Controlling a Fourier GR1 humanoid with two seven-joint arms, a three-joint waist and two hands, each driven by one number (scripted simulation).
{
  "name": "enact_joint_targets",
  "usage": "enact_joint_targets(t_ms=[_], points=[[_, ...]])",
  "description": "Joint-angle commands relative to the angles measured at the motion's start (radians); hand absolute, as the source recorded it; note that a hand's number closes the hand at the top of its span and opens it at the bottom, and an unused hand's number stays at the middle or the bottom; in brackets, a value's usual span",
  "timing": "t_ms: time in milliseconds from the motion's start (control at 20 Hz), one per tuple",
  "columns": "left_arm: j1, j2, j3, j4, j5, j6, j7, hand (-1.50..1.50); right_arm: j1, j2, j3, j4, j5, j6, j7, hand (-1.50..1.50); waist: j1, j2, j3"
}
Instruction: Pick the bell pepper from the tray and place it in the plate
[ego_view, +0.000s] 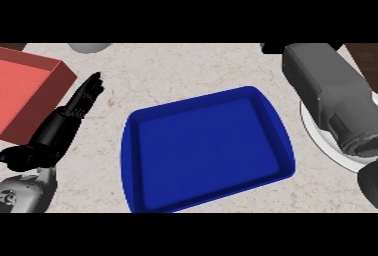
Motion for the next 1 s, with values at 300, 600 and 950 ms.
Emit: enact_joint_targets(t_ms=[300,600,950], points=[[0.046,0.003,0.007,-0.012,-0.013,-0.012,-0.022,0.0,0.144,-0.147,-0.023,0.0,0.005,-0.178,0.127,1.5,-0.013,-0.005,0.0],[0.008,-0.02,0.009,-0.005,-0.024,0.009,-0.001,0.0,0.258,-0.178,-0.15,0.0,-0.109,-0.249,0.081,1.5,-0.015,0.0,0.001],[0.033,-0.014,0.022,-0.034,-0.001,-0.031,0.008,0.0,0.407,-0.185,-0.246,0.0,-0.176,-0.389,-0.034,-1.5,-0.006,-0.003,0.0]])
